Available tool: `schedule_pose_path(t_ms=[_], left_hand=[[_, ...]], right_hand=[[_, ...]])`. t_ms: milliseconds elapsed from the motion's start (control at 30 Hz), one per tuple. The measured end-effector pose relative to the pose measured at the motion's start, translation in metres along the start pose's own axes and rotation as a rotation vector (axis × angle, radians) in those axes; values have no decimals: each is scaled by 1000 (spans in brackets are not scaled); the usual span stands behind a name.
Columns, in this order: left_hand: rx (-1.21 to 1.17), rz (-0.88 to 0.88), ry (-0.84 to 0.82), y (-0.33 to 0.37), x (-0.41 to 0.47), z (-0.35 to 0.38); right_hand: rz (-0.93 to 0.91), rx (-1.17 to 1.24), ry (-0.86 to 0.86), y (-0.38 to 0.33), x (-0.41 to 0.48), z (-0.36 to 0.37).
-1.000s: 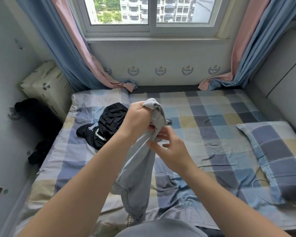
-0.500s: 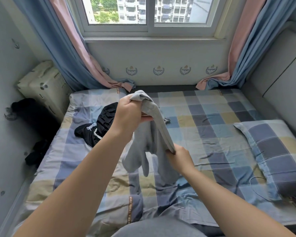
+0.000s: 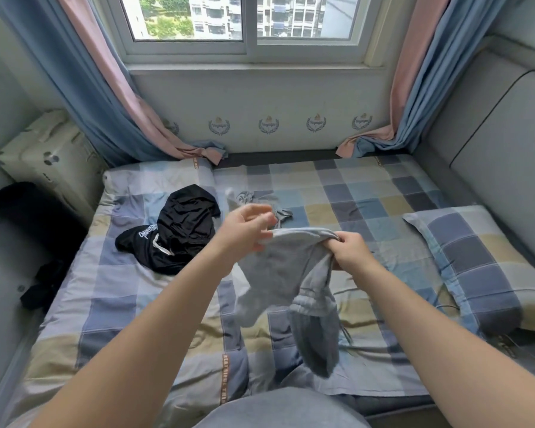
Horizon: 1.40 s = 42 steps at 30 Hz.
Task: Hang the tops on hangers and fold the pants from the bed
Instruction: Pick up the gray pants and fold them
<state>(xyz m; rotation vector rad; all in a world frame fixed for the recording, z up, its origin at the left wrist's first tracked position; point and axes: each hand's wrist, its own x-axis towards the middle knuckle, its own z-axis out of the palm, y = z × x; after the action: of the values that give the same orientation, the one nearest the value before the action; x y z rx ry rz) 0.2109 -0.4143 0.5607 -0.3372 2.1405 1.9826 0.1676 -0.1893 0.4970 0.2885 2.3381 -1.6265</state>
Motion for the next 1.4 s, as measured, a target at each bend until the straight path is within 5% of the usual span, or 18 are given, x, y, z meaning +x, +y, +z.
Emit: schedule_pose_path(t_ms=[167, 300, 600, 800, 900, 1000, 1100, 1200, 1400], left_hand=[[248, -61, -310, -40, -8, 19], [116, 29, -455, -68, -14, 39], [227, 242, -49, -52, -10, 22], [281, 411, -25, -5, -12, 12], [360, 439, -27, 4, -15, 17], [414, 413, 1, 8, -17, 20], [453, 351, 5, 12, -18, 19], [426, 290, -6, 17, -21, 18], [225, 200, -80, 17, -31, 6]], right_hand=[[-17, 282, 23, -31, -19, 12], [-48, 479, 46, -53, -32, 12], [-11, 720, 116, -49, -41, -27], [209, 725, 139, -10, -36, -34], [272, 630, 178, 5, -33, -30], [86, 374, 153, -1, -47, -23], [-235, 182, -156, -22, -69, -15], [-338, 7, -404, -38, -81, 5], [-604, -315, -143, -47, -81, 32]])
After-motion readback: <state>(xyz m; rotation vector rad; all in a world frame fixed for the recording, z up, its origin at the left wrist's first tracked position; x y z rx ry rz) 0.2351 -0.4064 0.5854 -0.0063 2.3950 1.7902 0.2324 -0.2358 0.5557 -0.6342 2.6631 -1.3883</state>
